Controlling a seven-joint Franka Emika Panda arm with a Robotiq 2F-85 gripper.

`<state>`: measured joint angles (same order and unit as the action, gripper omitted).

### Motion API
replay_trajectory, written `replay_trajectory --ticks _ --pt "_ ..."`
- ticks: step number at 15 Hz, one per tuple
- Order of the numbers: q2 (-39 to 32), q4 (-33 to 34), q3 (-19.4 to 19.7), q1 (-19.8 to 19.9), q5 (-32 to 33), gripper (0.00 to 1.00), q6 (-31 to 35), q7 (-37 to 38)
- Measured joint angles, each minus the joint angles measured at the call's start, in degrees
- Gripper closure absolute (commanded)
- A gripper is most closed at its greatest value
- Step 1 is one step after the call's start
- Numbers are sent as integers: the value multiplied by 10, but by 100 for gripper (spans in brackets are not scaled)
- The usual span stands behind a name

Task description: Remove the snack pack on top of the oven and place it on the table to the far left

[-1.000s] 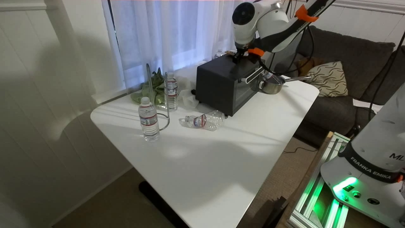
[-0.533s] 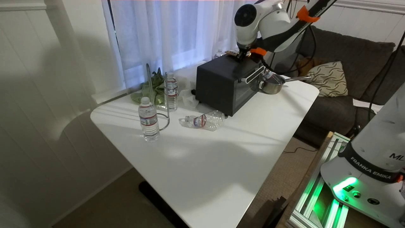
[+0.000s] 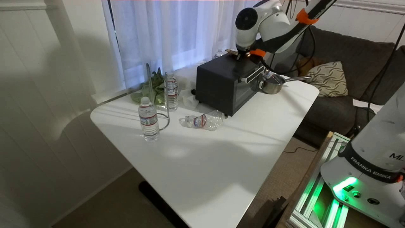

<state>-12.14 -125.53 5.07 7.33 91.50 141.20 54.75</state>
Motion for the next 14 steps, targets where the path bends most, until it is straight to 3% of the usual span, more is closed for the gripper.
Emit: replay_trajectory --ticks 8,14 --pt "4 2 0 0 31 100 29 2" --pt "84 -19 -3 -1 30 100 86 3"
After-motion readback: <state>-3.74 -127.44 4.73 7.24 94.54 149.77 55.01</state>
